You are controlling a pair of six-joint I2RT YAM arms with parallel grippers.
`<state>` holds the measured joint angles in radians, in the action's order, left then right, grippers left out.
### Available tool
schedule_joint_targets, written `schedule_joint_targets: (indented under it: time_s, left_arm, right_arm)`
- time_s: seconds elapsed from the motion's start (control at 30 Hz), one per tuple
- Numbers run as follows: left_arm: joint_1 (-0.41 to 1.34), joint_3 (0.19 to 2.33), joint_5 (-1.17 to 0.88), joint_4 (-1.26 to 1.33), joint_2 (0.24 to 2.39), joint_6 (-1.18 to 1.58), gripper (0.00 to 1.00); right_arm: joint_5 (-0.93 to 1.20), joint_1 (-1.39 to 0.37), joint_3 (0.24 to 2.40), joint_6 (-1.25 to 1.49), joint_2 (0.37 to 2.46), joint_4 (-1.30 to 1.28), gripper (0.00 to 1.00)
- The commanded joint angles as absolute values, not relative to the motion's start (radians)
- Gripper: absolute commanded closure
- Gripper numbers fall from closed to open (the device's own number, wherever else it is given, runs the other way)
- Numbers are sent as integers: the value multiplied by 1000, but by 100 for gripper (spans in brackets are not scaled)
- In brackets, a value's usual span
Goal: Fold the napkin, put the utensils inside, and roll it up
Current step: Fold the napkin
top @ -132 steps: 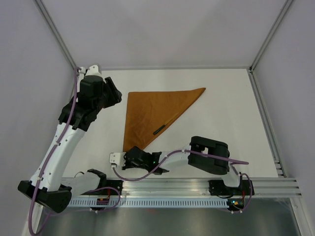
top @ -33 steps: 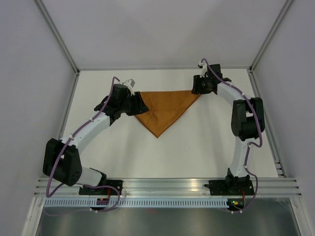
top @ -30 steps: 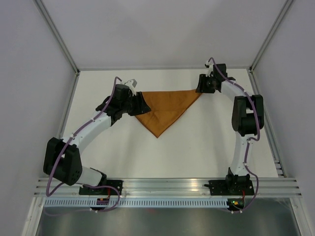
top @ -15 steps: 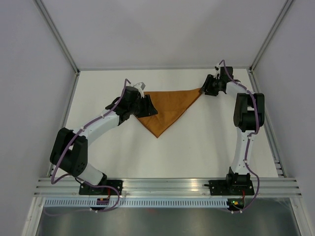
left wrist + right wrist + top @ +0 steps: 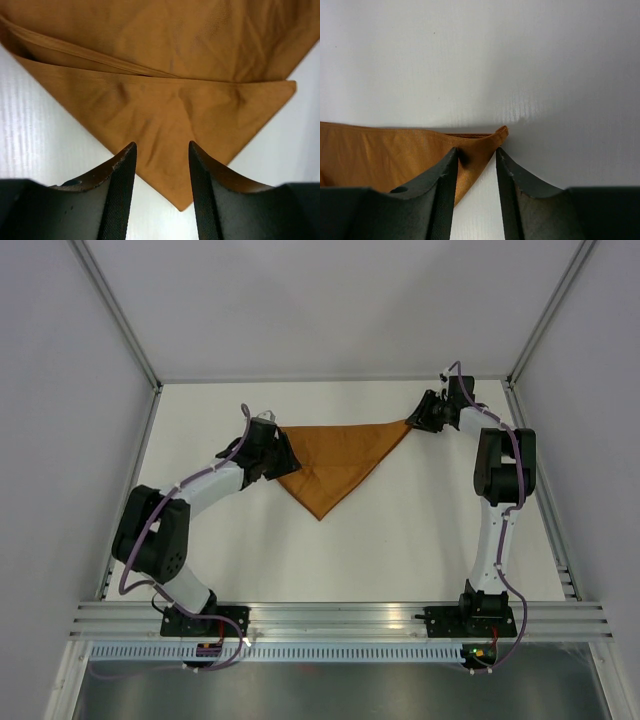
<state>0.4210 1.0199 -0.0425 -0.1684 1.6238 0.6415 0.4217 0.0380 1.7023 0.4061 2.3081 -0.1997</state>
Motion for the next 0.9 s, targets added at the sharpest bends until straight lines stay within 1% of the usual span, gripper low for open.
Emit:
schedule_joint_targets:
  time_s: [0.0, 0.2, 0.23, 0.33, 0.57, 0.87]
  left_arm:
    - [394, 1008, 35, -132, 1655, 699, 49]
    - [354, 1034, 21, -83, 1713, 719, 50]
    - [353, 1037, 29, -83, 1721, 722, 51]
    - [345, 1055, 43, -92, 1755, 736, 51]
    - [330, 1051, 69, -72, 1792, 759, 52]
    - [310, 1019, 91, -74, 1776, 779, 53]
  right_arm:
    - [423, 44, 1695, 436, 2330, -193, 58]
    - [422, 45, 1686, 411, 2321, -189, 59]
    - [420, 44, 1684, 407, 2318, -189, 64]
    - [422, 46, 1677, 394, 2312, -181, 67]
    - [425, 46, 1638, 338, 2272, -152, 68]
    - [479, 44, 1582, 279, 2191, -77, 81]
